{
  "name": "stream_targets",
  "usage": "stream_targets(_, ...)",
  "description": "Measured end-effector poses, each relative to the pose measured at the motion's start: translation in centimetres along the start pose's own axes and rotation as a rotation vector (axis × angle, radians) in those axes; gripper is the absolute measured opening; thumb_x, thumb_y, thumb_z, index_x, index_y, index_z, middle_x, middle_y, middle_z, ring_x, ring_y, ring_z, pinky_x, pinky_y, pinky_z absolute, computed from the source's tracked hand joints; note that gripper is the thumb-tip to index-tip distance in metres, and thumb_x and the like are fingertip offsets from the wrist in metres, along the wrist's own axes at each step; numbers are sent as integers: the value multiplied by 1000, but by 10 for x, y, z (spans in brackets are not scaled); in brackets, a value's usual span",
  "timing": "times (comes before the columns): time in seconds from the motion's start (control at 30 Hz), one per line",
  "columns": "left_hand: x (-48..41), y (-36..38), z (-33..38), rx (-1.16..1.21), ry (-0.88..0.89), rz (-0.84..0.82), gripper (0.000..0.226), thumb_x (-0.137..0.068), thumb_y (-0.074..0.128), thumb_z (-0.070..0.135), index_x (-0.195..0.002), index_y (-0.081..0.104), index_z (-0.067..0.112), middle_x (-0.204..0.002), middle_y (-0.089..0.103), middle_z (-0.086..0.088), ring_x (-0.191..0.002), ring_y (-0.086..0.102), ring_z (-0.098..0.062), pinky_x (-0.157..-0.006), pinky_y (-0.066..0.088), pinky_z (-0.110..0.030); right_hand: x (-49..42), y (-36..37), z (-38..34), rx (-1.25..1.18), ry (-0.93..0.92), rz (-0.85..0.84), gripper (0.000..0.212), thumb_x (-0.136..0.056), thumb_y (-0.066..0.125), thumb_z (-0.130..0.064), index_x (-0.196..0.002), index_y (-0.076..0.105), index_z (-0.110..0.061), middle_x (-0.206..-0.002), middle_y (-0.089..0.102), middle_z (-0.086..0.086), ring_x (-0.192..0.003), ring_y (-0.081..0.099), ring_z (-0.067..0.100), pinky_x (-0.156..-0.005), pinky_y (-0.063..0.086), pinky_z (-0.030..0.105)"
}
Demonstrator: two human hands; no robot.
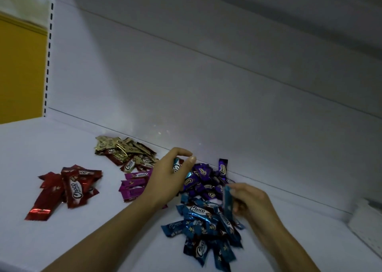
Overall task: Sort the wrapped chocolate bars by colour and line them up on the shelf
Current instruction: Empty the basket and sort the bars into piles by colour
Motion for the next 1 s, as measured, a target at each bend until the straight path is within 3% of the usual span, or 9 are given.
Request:
stream_targets(0.1,1,5,-4,100,-65,-36,39,-78,52,60,-105,57,32,-62,53,-12,-43,41,-13,-43,36,-22,10,11,-15,347,-222,-22,13,-87,65,-17,-78,75,-18,-66,68,2,-59,59,10,-55,48,22)
stream_targets(0.23,8,7,1,124,-89,-66,34,-81,53,55,-108,57,33,-63,53,-5,-45,40,-11,-42,36,-20,21,23,-32,355,-366,-28,28,-85,65,-36,-63,68,-18,-48,44,-2,-49,41,13,-65,50,46)
stream_targets(0.33,15,22,0,205,-133,-107,35,-84,54,51,-112,54,31,-61,50,-2,-43,41,-6,-41,36,-17,29,34,-39,267,-426,-33,29,-77,62,-58,-73,70,-31,-52,55,-5,-49,49,10,-54,47,30)
stream_targets(0.4,20,36,3,228,-145,-143,42,-81,51,58,-114,53,32,-66,56,1,-49,48,-5,-45,40,-18,28,45,-33,224,-396,-52,28,-68,68,-64,-87,68,-42,-61,61,1,-55,56,16,-57,50,29)
stream_targets(0.5,24,50,7,119,-115,-217,53,-78,37,72,-114,53,37,-89,62,-5,-78,62,-12,-69,55,-27,30,53,-29,252,-404,-23,28,-65,75,-52,-88,60,-46,-63,60,-1,-52,50,6,-53,46,21)
stream_targets(0.6,27,54,10,75,-79,-280,51,-86,30,69,-121,48,37,-109,63,-6,-103,63,-18,-90,53,-33,31,51,-28,280,-396,12,25,-70,77,-39,-85,58,-38,-65,61,-4,-51,50,4,-54,48,24)
stream_targets(0.73,26,53,23,7,36,-246,48,-88,36,62,-131,38,41,-100,62,-5,-90,64,-14,-79,55,-31,37,50,-31,318,-414,62,28,-71,67,-48,-94,56,-36,-69,59,-11,-53,51,7,-56,52,36)
stream_targets(0.83,29,51,39,-95,179,-205,45,-95,39,53,-136,23,49,-94,57,16,-76,61,-5,-66,48,-16,42,49,-38,396,-454,104,38,-74,58,-53,-108,56,-36,-75,59,-19,-64,58,5,-62,54,29)
stream_targets(1.0,38,50,52,-237,302,-182,60,-88,39,60,-134,3,69,-114,52,28,-83,62,0,-71,45,-8,42,45,-40,278,-483,99,56,-81,68,-12,-117,46,-48,-93,60,-28,-89,59,-3,-72,49,10)
Point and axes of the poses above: each hand's wrist, its own x-axis away from the middle knuckle, its own y-axis out of the palm, z = x × y, the point moved 10 cm from there along -x, towards the middle knuckle
